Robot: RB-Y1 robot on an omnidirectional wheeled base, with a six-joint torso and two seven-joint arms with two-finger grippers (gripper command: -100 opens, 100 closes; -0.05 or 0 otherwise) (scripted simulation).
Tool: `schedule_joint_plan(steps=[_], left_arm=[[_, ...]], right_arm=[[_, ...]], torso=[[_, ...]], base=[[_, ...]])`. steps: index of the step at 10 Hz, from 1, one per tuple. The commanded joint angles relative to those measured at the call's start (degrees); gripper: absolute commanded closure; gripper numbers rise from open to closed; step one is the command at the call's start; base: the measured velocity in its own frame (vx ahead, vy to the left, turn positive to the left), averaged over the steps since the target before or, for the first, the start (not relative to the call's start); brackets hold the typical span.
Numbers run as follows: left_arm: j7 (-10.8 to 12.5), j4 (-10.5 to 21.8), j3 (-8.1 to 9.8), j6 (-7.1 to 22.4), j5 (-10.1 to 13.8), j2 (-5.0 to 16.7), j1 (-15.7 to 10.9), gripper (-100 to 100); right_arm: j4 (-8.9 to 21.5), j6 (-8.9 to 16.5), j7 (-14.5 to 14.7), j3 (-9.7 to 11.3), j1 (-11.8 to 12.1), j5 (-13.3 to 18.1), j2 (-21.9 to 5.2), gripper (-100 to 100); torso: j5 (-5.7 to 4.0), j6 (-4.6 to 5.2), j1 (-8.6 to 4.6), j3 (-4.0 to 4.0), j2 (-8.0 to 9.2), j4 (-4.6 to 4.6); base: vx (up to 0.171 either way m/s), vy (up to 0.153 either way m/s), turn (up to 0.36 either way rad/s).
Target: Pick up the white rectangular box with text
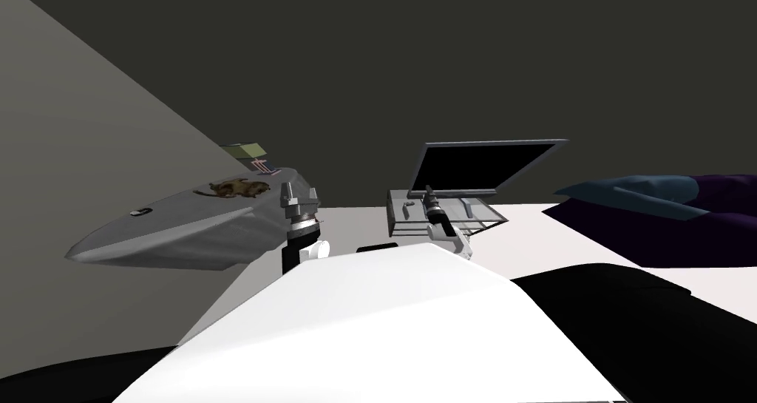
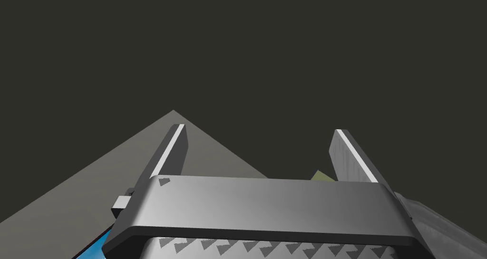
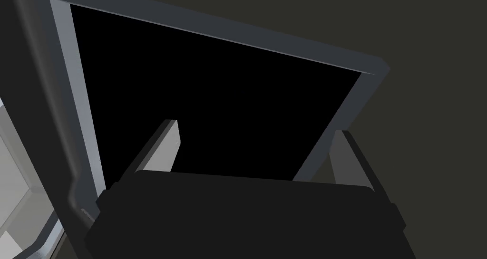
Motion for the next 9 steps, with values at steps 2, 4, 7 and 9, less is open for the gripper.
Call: schedule_joint_plan(steps=[2, 4, 7, 9], left_arm=[[0.0, 0.0, 0.0, 0.0, 0.0, 0.0, 0.0, 0], [0.0, 0.0, 0.0, 0.0, 0.0, 0.0, 0.0, 0], [0.0, 0.0, 0.0, 0.0, 0.0, 0.0, 0.0, 0], [0.0, 0.0, 0.0, 0.0, 0.0, 0.0, 0.0, 0]], right_arm=[[3.5, 2.3, -1.0, -0.7, -1.4, -1.4, -0.4, -100], [5.9, 4.8, -2.2, -1.6, -2.4, -2.9, -1.0, -100], [10.5, 9.5, -4.6, -3.4, -4.6, -5.9, -2.2, -100], [13.3, 11.8, -5.9, -4.3, -5.7, -7.5, -2.8, -100]], torso=[[-0.01, 0.01, -0.02, 0.0, -0.02, 0.0], [-0.02, 0.0, -0.08, 0.02, 0.03, 0.01], [-0.02, 0.0, -0.11, 0.01, 0.02, 0.01], [-0.02, -0.01, -0.11, -0.02, -0.03, -0.01]], base=[[0.044, 0.084, -0.058], [0.027, 0.074, -0.059], [0.048, 0.075, -0.062], [0.047, 0.08, -0.052]])
